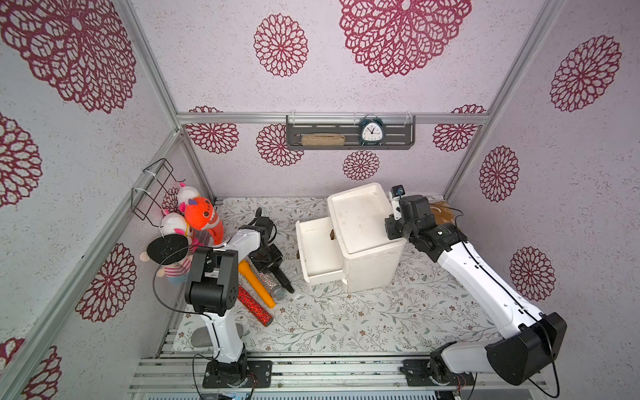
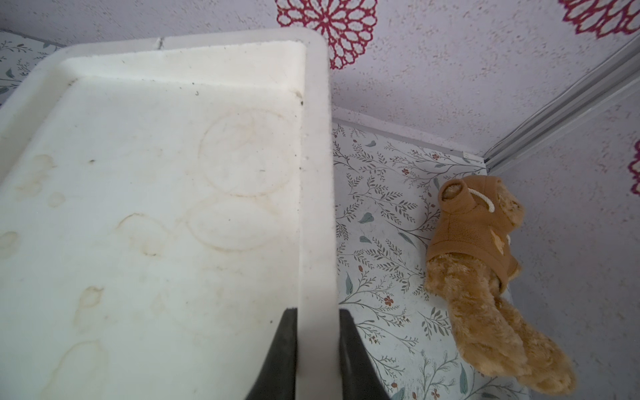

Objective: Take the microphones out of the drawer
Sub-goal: Place the microphone at the center of the board.

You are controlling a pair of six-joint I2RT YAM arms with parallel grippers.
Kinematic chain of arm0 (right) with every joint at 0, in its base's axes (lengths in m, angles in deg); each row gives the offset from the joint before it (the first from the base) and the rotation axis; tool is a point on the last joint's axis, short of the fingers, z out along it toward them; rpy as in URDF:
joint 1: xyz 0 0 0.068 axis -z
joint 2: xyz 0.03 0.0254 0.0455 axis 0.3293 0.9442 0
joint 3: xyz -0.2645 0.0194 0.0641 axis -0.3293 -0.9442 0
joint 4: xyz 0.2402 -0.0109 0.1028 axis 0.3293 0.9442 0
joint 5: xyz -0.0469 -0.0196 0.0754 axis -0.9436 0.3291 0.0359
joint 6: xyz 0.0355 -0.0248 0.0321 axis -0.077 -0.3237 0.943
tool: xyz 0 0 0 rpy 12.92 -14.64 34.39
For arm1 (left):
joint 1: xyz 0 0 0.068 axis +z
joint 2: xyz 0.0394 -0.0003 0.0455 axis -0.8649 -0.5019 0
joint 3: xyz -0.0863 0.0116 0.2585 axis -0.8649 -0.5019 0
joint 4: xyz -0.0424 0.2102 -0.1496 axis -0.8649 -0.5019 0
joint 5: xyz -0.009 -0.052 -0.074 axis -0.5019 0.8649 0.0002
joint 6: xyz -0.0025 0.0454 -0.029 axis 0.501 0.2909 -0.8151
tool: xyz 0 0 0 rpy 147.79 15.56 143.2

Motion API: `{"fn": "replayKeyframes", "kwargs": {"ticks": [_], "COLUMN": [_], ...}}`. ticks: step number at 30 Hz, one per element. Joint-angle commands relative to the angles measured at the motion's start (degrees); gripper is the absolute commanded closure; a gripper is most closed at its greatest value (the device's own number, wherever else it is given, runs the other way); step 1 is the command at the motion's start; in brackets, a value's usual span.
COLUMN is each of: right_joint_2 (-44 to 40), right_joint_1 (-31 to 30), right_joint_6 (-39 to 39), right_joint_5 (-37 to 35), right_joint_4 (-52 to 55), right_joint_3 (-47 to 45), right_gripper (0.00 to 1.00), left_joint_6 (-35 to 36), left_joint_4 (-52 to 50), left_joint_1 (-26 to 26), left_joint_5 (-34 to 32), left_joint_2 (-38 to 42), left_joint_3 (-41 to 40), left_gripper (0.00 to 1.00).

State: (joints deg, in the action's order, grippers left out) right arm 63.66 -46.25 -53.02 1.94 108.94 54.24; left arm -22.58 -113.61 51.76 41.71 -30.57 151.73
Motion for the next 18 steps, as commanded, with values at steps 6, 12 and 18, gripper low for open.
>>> {"fn": "replayKeyframes", "kwargs": {"ticks": [6,12,18], "right_joint_2": [-4.58,-4.23,-3.32], "right_joint_1": [-0.22,-0.27,-0.22], "right_joint_6": [-2.08,-2.08,-1.74], "right_joint_5": [-4.02,-3.54,-2.41], "right_joint_4": [-12.27,-12.25,-11.89], "right_joint_3": [1.64,2.00,2.30], "right_gripper": [1.00,1.00,1.00], "left_joint_6": [-0.36,-0.01,1.66], "left_joint_4": [-1.60,-2.98,-1.48], "left_joint_1": [-0.32,-0.40,-0.65], "left_joint_5": [-2.52,-3.13,-2.69], "left_joint_2": [5.50,7.67,9.50], "left_joint_3": [1.79,2.46,2.37], "left_gripper": [0.46,0.38,0.27]}}
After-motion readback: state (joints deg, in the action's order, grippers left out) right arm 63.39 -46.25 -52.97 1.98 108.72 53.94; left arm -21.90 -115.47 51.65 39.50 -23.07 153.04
